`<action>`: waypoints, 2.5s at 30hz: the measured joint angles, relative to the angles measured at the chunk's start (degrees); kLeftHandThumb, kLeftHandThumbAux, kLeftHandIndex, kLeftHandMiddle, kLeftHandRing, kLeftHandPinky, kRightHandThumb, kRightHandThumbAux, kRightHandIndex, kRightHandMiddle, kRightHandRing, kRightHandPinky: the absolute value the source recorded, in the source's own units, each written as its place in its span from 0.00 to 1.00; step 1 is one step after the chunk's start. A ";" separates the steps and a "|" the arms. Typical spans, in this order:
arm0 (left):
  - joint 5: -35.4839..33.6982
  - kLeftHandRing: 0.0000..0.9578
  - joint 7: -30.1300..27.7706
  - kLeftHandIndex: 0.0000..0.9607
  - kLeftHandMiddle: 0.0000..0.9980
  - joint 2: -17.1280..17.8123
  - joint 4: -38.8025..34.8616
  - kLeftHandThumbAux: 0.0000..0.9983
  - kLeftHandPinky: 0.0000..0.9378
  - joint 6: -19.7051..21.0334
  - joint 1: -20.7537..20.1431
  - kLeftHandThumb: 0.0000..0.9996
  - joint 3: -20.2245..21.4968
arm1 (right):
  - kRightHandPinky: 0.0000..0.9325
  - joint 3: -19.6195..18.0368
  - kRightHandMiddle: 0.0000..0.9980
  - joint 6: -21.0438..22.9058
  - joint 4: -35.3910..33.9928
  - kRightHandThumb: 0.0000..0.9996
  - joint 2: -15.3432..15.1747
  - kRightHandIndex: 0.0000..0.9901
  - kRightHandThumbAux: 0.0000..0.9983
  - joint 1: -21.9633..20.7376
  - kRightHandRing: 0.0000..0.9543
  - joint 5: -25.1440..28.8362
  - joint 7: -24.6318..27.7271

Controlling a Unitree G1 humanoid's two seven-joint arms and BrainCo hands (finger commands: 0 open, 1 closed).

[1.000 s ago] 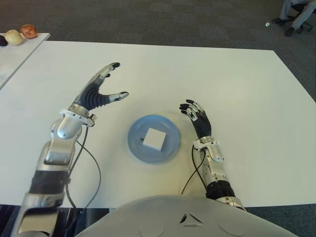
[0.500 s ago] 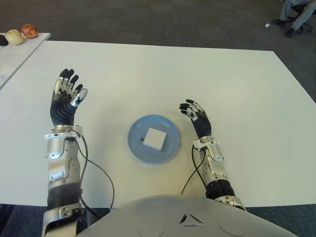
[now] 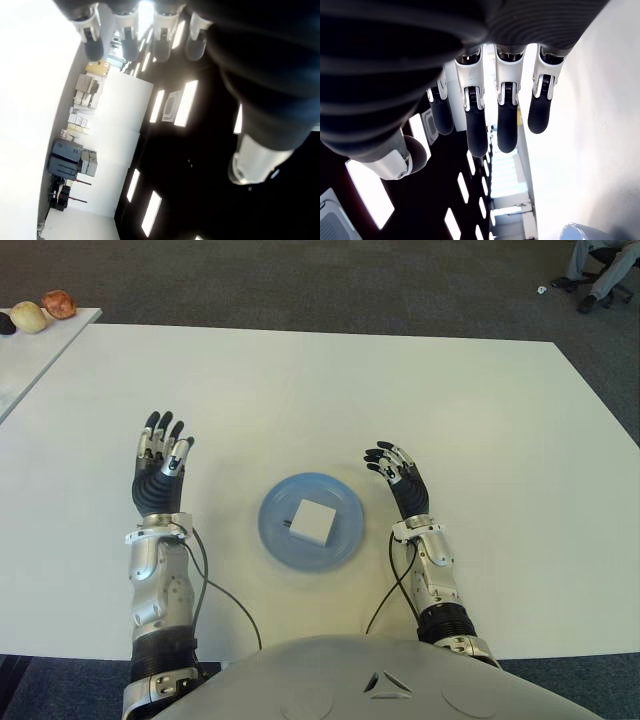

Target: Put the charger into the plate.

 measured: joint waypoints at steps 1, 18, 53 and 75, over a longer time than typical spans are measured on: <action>0.12 0.00 0.01 0.00 0.00 -0.47 -0.31 0.68 0.00 0.32 0.38 0.00 -0.36 | 0.29 -0.02 0.35 0.00 0.02 0.00 0.00 0.23 0.56 -0.02 0.32 0.00 0.02; 4.50 0.00 1.15 0.00 0.00 -0.85 -3.03 0.69 0.00 7.86 2.80 0.00 -4.23 | 0.17 -0.30 0.23 0.87 -0.32 0.00 0.18 0.15 0.58 -0.10 0.20 -0.04 -0.81; 22.61 0.00 -0.86 0.00 0.00 7.84 12.62 0.56 0.00 1.55 -1.22 0.00 -13.19 | 0.05 0.78 0.04 -1.57 -3.49 0.00 0.63 0.04 0.62 2.97 0.03 -0.42 -11.10; 25.67 0.00 2.24 0.00 0.00 8.66 17.52 0.52 0.00 -0.72 -4.49 0.00 -15.06 | 0.09 2.19 0.08 -0.22 -4.98 0.00 0.50 0.06 0.61 4.36 0.06 -0.59 -10.71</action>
